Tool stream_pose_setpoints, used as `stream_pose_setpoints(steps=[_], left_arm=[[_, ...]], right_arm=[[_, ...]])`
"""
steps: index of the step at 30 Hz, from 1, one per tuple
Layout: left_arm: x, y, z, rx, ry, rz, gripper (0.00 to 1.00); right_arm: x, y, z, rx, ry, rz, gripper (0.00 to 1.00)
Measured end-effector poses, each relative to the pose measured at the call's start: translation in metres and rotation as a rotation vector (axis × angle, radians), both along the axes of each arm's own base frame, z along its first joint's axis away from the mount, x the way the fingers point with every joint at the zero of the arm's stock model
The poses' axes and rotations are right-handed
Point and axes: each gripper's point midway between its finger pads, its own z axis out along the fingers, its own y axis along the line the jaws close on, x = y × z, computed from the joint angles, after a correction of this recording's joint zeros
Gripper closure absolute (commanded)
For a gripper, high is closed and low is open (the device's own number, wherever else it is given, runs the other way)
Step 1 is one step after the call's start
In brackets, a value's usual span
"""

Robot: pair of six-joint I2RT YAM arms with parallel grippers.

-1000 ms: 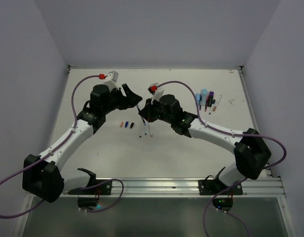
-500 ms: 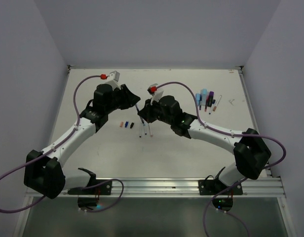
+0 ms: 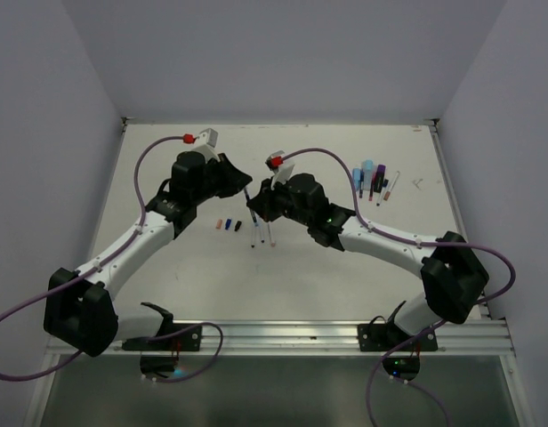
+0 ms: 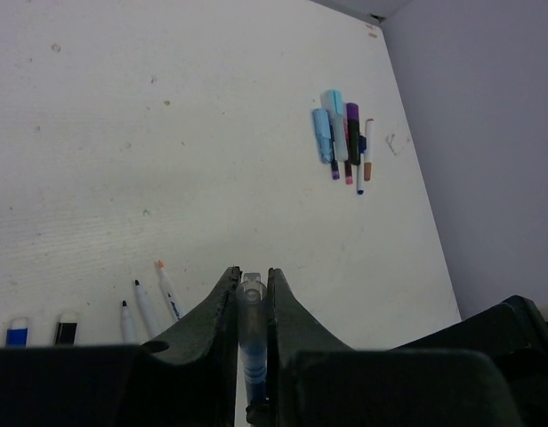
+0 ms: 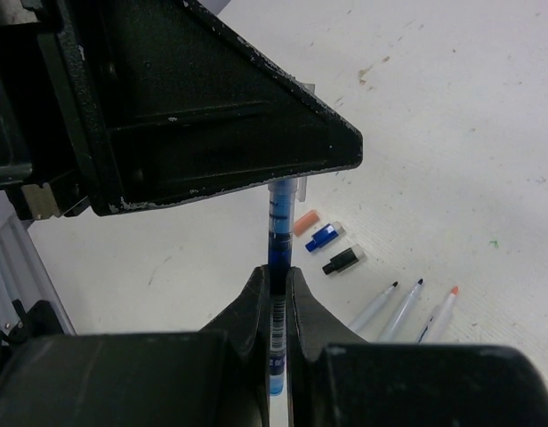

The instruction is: Open the pen caps

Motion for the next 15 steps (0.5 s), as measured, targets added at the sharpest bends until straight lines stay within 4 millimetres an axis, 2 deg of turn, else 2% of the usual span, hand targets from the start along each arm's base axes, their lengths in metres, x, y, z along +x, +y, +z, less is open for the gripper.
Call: stream_pose_setpoints(steps=[1,4,7,12,15], left_arm=[[0.0,0.0,0.0,0.001,0.0,0.001,1.0],[-0.001,-0.001,0.0,-0.004,0.004,-0.004,1.0],[-0.002,-0.002,0.002,-0.006,0.001,-0.007,1.0],[-0.007,-0.001,0.017,-0.023,-0.035,-0.011,1.0],[-0.011,-0.001,0.027,-0.038,-0.061,-0.022,1.0]], right_arm=[[0.0,0.0,0.0,0.005,-0.003,0.0,0.88],[-0.002,-0.001,0.0,0.02,-0.006,0.001,0.74],[-0.004,0.001,0.002,0.033,-0.001,0.014,0.66],[-0.007,0.004,0.004,0.048,0.0,0.035,0.66],[-0.008,0.005,0.005,0.051,0.002,0.039,0.74]])
